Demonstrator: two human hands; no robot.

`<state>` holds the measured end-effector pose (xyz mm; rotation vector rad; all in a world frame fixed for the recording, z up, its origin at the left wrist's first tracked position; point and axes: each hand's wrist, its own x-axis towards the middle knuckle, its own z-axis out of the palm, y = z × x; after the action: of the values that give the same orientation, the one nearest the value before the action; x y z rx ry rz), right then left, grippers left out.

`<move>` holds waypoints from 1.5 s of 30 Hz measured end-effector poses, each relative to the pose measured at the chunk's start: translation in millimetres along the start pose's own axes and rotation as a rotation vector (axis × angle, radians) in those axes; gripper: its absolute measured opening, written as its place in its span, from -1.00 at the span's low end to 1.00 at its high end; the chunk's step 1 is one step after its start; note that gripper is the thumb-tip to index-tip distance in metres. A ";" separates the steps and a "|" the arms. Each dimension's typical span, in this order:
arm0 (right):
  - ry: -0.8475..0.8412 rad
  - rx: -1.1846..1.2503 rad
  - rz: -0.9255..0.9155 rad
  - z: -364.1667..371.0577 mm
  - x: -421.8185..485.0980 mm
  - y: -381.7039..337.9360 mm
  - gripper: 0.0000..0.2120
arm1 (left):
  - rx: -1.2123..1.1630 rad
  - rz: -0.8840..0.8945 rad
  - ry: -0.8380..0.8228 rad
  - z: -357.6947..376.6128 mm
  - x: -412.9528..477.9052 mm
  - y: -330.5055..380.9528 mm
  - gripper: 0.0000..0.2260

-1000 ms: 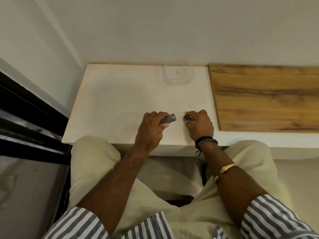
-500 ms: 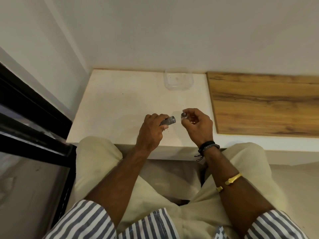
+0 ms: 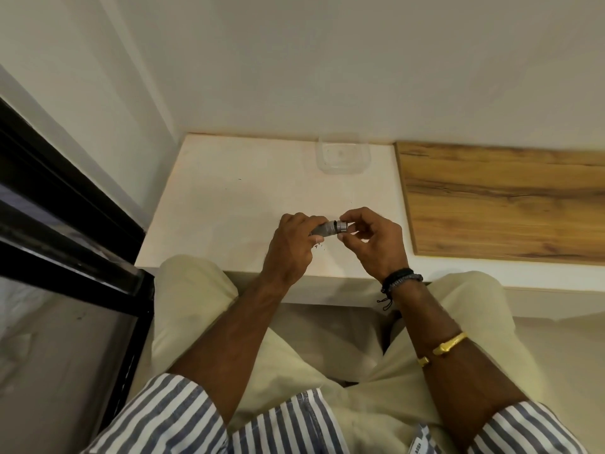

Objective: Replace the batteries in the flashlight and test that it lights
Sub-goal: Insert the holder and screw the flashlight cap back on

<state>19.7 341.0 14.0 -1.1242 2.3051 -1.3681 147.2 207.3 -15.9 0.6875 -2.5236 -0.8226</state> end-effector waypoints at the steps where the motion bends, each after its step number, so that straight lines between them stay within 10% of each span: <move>1: -0.005 -0.003 0.007 -0.5 0.1 0.3 -0.74 | 0.003 0.002 -0.002 0.1 0.1 0.7 -0.70; 16: -0.077 -0.044 0.061 0.1 0.7 3.6 -0.77 | 0.059 0.061 -0.040 -1.1 0.1 0.6 -0.69; 22: -0.066 -0.176 0.181 1.8 0.6 -2.4 -0.40 | 0.076 0.115 -0.017 -2.1 -1.9 4.4 -0.69; 33: -0.113 0.070 0.142 -1.2 -1.1 3.9 -0.83 | 0.048 0.045 -0.004 -1.4 -1.2 0.0 -0.69; 37: -0.085 -0.097 0.222 0.4 -1.4 0.5 -0.45 | 0.048 0.087 -0.020 -2.1 -1.0 1.1 -0.70; 45: -0.167 0.141 0.130 -0.4 1.7 9.0 -0.66 | 0.034 0.030 -0.006 0.2 -2.0 -0.5 -0.68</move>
<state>13.9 342.5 7.0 -0.9871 2.0905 -1.3120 148.9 208.2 -16.8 0.6578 -2.5520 -0.7743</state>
